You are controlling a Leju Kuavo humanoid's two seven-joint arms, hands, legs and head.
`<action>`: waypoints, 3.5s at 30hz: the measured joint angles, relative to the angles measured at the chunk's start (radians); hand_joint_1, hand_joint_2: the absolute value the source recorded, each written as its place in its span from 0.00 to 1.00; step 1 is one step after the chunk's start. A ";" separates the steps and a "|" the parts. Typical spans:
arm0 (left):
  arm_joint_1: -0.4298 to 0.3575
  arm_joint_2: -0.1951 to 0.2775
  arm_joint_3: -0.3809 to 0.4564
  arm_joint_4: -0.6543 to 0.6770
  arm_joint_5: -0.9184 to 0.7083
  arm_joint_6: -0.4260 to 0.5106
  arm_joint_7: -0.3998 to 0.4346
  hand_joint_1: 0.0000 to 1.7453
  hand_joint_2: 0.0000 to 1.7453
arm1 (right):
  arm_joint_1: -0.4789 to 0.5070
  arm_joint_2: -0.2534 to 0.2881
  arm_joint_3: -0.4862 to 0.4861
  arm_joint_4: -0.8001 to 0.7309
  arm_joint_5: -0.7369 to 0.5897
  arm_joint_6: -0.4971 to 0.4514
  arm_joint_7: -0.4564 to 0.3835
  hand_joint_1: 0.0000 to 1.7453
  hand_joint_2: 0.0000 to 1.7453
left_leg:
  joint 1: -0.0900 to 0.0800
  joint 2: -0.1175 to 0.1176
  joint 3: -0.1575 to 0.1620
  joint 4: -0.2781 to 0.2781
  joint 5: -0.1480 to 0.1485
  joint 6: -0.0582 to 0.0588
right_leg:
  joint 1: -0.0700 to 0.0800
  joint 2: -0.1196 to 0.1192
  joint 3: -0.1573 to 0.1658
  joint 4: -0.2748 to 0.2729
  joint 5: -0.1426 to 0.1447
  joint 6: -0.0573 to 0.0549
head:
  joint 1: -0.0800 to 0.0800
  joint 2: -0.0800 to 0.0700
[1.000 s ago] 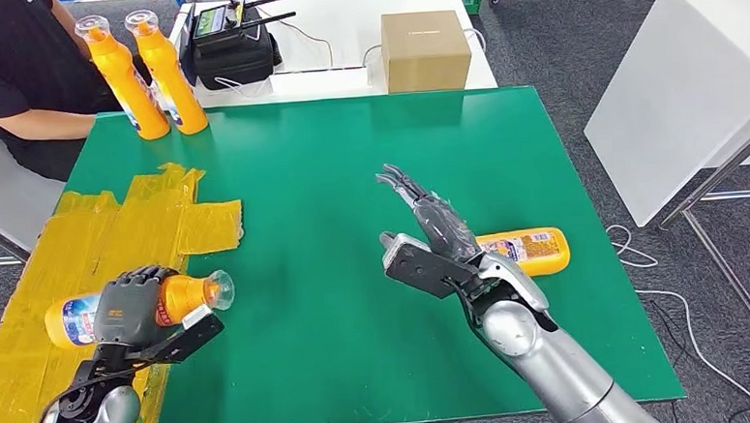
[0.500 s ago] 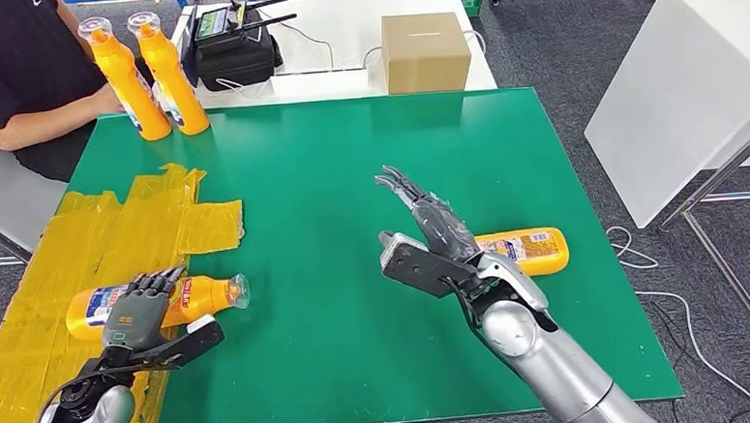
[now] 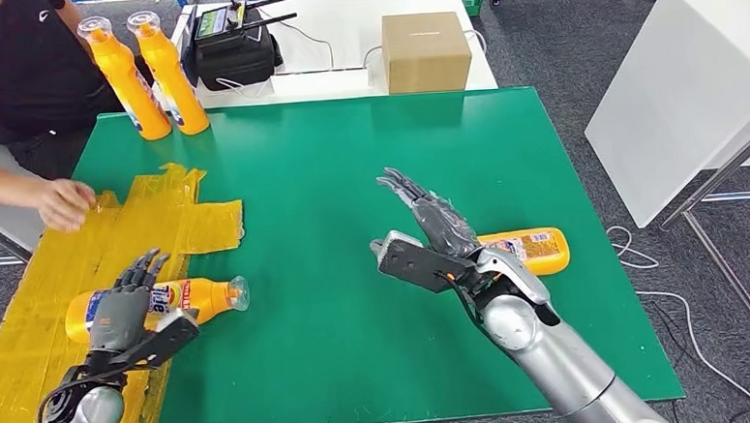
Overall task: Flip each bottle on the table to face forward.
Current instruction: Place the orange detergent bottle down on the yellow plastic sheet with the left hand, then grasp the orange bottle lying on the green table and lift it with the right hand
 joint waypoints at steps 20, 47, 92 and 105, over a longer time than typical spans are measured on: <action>0.159 -0.162 0.230 -0.397 0.565 -0.366 -0.106 0.00 0.00 | 0.040 -0.276 -0.063 0.079 0.167 0.108 0.088 0.00 1.00 | -0.001 -0.002 -0.002 0.000 -0.001 0.001 | -0.001 -0.002 -0.001 -0.001 0.000 0.000 | 0.000 0.000; 0.124 -0.184 0.229 -0.413 0.594 -0.369 -0.083 0.00 0.00 | -0.030 -0.269 -0.035 0.192 0.247 0.185 0.122 0.00 1.00 | -0.001 -0.002 -0.002 0.000 0.000 0.001 | 0.000 -0.002 -0.001 -0.001 0.000 0.000 | 0.000 0.000; 0.047 -0.167 0.179 -0.377 0.698 -0.374 -0.041 0.00 0.00 | -0.140 -0.175 0.093 0.465 0.360 0.321 0.116 1.00 1.00 | 0.000 0.001 0.012 0.000 -0.001 0.001 | 0.000 0.000 0.013 -0.001 0.000 0.001 | 0.000 0.000; 0.161 -0.195 0.167 -0.409 0.991 -0.551 -0.002 0.00 1.00 | -0.010 -0.136 -0.057 0.188 -0.128 -0.012 -0.048 1.00 1.00 | 0.000 0.000 0.002 0.000 -0.001 0.001 | 0.000 0.000 0.003 -0.001 0.000 0.001 | 0.000 0.000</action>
